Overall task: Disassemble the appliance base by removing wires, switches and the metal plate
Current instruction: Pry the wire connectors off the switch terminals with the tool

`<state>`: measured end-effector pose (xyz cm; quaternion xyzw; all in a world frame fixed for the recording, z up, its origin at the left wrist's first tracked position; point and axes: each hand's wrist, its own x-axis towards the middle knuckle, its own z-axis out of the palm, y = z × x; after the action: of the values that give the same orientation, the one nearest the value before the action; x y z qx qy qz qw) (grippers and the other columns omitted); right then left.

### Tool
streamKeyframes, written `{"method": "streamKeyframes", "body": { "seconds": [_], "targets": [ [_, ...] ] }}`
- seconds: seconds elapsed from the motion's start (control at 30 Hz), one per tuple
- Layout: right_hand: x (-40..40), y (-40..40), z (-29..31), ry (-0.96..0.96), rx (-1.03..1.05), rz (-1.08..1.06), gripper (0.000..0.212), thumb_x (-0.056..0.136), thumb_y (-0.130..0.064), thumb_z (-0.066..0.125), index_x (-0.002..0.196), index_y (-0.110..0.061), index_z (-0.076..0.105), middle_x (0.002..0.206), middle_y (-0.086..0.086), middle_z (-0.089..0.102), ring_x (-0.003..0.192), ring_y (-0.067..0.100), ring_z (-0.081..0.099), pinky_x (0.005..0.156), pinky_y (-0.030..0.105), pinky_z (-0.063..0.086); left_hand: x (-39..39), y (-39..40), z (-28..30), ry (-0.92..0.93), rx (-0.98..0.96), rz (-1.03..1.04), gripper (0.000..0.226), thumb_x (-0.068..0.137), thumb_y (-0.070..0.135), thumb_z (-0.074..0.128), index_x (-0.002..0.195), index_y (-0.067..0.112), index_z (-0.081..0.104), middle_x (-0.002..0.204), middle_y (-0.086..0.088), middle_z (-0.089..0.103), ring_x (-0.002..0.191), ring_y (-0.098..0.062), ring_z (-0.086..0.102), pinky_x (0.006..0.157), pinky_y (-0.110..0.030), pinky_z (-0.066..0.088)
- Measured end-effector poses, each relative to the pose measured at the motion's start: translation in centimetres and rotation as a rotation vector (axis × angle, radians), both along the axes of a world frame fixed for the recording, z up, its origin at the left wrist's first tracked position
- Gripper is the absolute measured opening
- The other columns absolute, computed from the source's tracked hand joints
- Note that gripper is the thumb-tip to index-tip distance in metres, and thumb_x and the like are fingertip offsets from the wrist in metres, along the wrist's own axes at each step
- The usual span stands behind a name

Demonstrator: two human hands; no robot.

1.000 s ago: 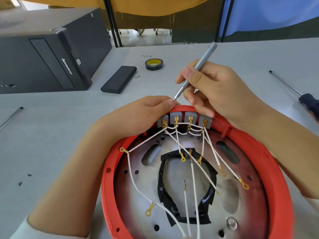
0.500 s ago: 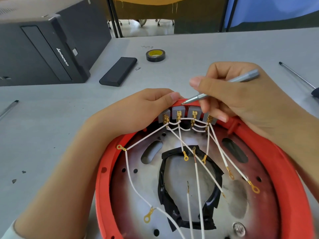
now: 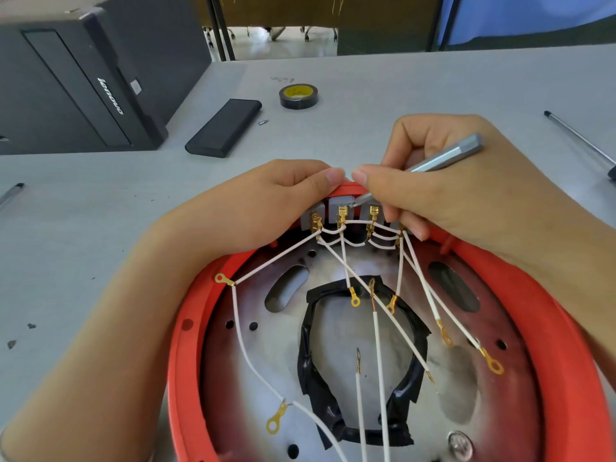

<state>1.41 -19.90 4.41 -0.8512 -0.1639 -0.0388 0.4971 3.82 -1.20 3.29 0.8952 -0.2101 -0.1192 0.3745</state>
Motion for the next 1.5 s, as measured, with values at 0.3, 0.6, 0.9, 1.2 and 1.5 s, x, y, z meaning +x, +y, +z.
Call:
{"method": "streamKeyframes", "body": {
  "seconds": [0.3, 0.6, 0.9, 1.2, 1.5],
  "targets": [
    [0.0, -0.1, -0.2, -0.020, 0.038, -0.009, 0.025, 0.081, -0.026, 0.070, 0.065, -0.018, 0.051, 0.051, 0.003, 0.064, 0.030, 0.009, 0.049, 0.033, 0.014, 0.033, -0.1, 0.0, 0.0, 0.000, 0.005, 0.004, 0.041, 0.098, 0.048, 0.034, 0.102, 0.022, 0.066, 0.100, -0.011, 0.066, 0.096, -0.027, 0.059, 0.093, -0.046, 0.044],
    [0.1, -0.2, -0.3, -0.008, 0.033, -0.004, 0.027, 0.083, -0.030, 0.068, 0.064, -0.020, 0.051, 0.053, 0.008, 0.065, 0.032, 0.018, 0.050, 0.036, 0.026, 0.039, 0.0, 0.1, 0.0, 0.005, 0.004, 0.004, 0.039, 0.098, 0.047, 0.034, 0.103, 0.025, 0.066, 0.101, -0.003, 0.068, 0.099, -0.020, 0.061, 0.097, -0.043, 0.043],
    [0.1, -0.3, -0.1, -0.004, 0.093, -0.015, 0.028, 0.086, -0.022, 0.065, 0.063, -0.019, 0.049, 0.053, 0.007, 0.064, 0.033, 0.018, 0.052, 0.039, 0.030, 0.040, 0.2, 0.2, -0.2, -0.011, -0.004, -0.005, 0.040, 0.098, 0.047, 0.035, 0.104, 0.023, 0.066, 0.103, -0.003, 0.068, 0.101, -0.020, 0.061, 0.097, -0.043, 0.043],
    [0.2, 0.1, 0.1, 0.080, 0.099, -0.005, 0.029, 0.085, -0.017, 0.065, 0.062, -0.016, 0.048, 0.051, 0.004, 0.063, 0.031, 0.014, 0.048, 0.037, 0.024, 0.039, 0.2, 0.0, -0.1, -0.020, 0.021, -0.012, 0.042, 0.098, 0.048, 0.034, 0.103, 0.020, 0.064, 0.103, -0.014, 0.066, 0.098, -0.031, 0.060, 0.092, -0.051, 0.045],
    [1.4, 0.5, 0.4, 0.202, 0.137, -0.041, 0.032, 0.082, -0.010, 0.062, 0.055, -0.014, 0.047, 0.046, 0.005, 0.060, 0.029, 0.014, 0.051, 0.030, 0.014, 0.030, 0.2, 0.0, 0.1, -0.042, 0.035, -0.004, 0.039, 0.098, 0.047, 0.035, 0.098, 0.022, 0.065, 0.098, -0.009, 0.067, 0.096, -0.026, 0.061, 0.094, -0.049, 0.044]
  ]
}}
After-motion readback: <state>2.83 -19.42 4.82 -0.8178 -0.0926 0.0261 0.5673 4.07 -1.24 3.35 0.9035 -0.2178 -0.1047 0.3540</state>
